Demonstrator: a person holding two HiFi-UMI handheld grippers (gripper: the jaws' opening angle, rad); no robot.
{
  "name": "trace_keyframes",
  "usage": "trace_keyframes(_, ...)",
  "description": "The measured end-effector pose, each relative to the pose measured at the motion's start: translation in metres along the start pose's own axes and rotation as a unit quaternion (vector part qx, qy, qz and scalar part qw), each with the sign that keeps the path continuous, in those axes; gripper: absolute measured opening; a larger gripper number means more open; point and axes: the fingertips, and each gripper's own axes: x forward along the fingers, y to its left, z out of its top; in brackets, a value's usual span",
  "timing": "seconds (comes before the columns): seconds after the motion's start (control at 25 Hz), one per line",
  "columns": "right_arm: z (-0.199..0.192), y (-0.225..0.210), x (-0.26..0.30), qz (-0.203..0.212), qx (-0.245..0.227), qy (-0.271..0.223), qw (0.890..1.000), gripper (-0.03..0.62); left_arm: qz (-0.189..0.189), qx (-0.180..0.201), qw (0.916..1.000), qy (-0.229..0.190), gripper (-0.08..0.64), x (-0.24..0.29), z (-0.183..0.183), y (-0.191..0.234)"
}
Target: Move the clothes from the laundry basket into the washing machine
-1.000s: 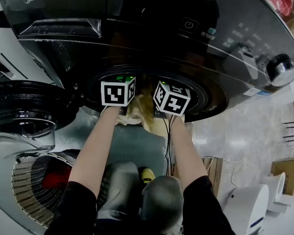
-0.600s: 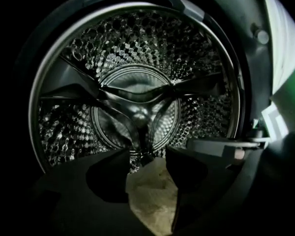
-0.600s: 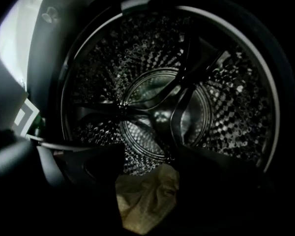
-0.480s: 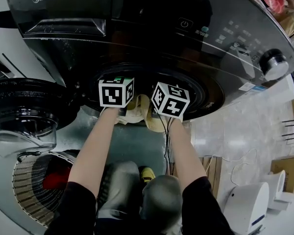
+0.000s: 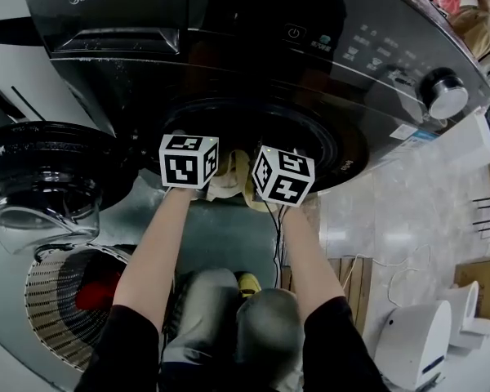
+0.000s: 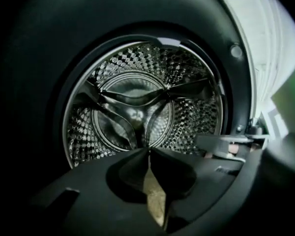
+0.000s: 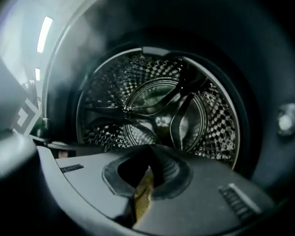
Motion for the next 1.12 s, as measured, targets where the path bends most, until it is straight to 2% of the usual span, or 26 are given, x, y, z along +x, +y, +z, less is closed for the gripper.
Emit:
trace_keyframes(0.28, 0.001, 0.008, -0.016, 0.023, -0.007, 0.012, 1.000, 0.003, -0.008, 0.001, 0.9999, 0.005, 0.011, -0.015, -0.001, -0.013)
trace_keyframes(0.48, 0.008, 0.009, -0.037, 0.044, -0.003, 0.043, 0.998, 0.003, 0.009, -0.003, 0.9999, 0.010, 0.011, -0.040, 0.011, -0.022)
trace_keyframes(0.68, 0.019, 0.006, -0.053, 0.041, 0.001, 0.059, 0.997, 0.003, 0.015, -0.019, 0.9994, 0.025, 0.011, -0.059, 0.022, -0.029)
trace_keyframes(0.8, 0.019, 0.007, -0.063, 0.042, 0.021, 0.075, 0.996, 0.003, 0.022, -0.029, 0.9989, 0.031, 0.011, -0.072, 0.022, -0.030)
trace_keyframes(1.12, 0.019, 0.022, -0.088, 0.047, 0.023, 0.089, 0.995, 0.003, 0.027, -0.032, 0.9986, 0.034, 0.011, -0.099, 0.023, -0.035)
